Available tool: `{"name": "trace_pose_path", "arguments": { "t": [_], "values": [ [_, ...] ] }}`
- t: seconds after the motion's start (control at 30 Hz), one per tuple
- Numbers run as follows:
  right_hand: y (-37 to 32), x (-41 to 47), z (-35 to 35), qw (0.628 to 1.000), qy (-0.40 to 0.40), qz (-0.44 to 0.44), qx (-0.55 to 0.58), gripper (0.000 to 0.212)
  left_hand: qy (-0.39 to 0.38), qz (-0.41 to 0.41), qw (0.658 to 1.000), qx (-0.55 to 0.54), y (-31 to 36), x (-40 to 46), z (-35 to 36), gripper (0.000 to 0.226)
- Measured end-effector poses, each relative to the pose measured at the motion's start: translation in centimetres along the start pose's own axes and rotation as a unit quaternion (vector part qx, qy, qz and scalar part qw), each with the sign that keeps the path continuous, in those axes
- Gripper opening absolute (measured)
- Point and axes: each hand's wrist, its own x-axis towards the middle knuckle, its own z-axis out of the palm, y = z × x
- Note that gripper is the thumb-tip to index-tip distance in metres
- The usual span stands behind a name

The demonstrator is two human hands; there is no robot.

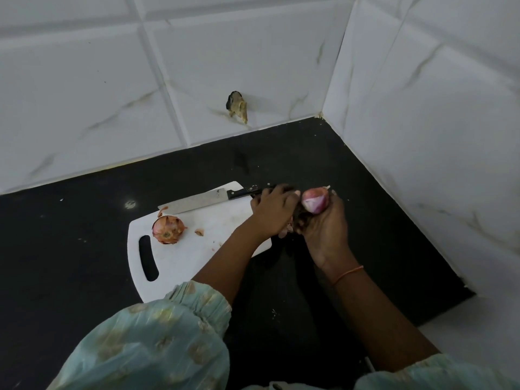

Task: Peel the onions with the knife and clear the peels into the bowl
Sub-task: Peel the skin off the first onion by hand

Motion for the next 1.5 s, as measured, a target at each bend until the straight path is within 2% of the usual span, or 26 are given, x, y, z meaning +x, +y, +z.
{"name": "trace_pose_path", "arguments": {
  "t": [0.03,0.07,0.13,0.2,0.27,0.37,0.47,0.57,0.63,0.7,0.83,0.93,1.03,1.13,1.2,1.27,1.4,1.5],
  "values": [
    [0.1,0.1,0.3,1.000,0.000,-0.001,-0.001,0.054,0.012,0.016,0.993,-0.117,0.0,-0.6,0.1,0.040],
    [0.2,0.2,0.5,1.000,0.001,-0.001,-0.016,0.055,0.021,0.033,0.972,-0.233,-0.1,-1.2,0.2,0.040],
    [0.9,0.4,1.0,0.997,0.020,-0.002,-0.074,0.061,0.017,0.069,0.936,-0.344,-0.6,-2.8,0.3,0.042],
    [1.7,0.3,1.7,0.990,0.021,-0.005,-0.143,0.064,0.035,0.110,0.929,-0.353,-1.3,-4.0,0.3,0.051],
    [2.1,0.0,2.3,0.974,0.003,-0.023,-0.226,0.059,0.066,0.124,0.920,-0.365,-2.1,-4.6,0.0,0.050],
    [1.6,-0.9,3.6,0.929,-0.039,-0.081,-0.360,0.032,0.111,0.065,0.891,-0.436,-3.7,-5.8,-1.3,0.038],
    [1.3,-1.2,3.7,0.888,-0.050,-0.179,-0.421,0.005,0.132,0.015,0.855,-0.501,-5.6,-6.7,-2.8,0.039],
    [2.0,-1.3,4.4,0.827,-0.121,-0.289,-0.466,0.026,0.140,0.013,0.835,-0.533,-7.5,-7.5,-3.7,0.037],
    [2.9,-1.5,5.3,0.787,-0.171,-0.321,-0.499,0.029,0.135,0.011,0.820,-0.556,-8.3,-8.1,-3.7,0.040],
    [3.7,-1.6,5.8,0.767,-0.182,-0.329,-0.520,0.030,0.136,0.007,0.809,-0.572,-8.8,-8.4,-3.3,0.045],
    [5.0,-1.0,6.0,0.770,-0.164,-0.326,-0.523,0.034,0.128,-0.003,0.803,-0.582,-9.7,-8.7,-2.5,0.056],
    [5.6,-0.6,5.9,0.779,-0.172,-0.308,-0.518,0.027,0.107,-0.002,0.815,-0.569,-10.5,-8.8,-2.0,0.047],
    [5.8,-0.4,5.9,0.808,-0.139,-0.267,-0.506,0.015,0.099,-0.011,0.830,-0.548,-10.7,-8.8,-1.8,0.045],
    [5.9,-0.3,5.6,0.845,-0.130,-0.213,-0.472,0.015,0.105,-0.010,0.846,-0.523,-10.2,-8.8,-2.0,0.048],
    [6.0,-0.5,5.5,0.863,-0.129,-0.205,-0.443,0.016,0.112,-0.007,0.862,-0.495,-9.7,-8.7,-2.2,0.057],
    [5.9,-0.6,5.6,0.875,-0.127,-0.205,-0.421,0.016,0.108,0.009,0.872,-0.476,-9.4,-8.8,-2.3,0.053],
    [5.2,-0.8,5.7,0.880,-0.129,-0.218,-0.401,0.019,0.111,0.029,0.856,-0.505,-8.7,-9.1,-2.7,0.036],
    [5.0,-1.0,5.6,0.858,-0.145,-0.272,-0.412,0.022,0.137,0.045,0.848,-0.509,-8.1,-9.1,-2.9,0.035]
  ]
}}
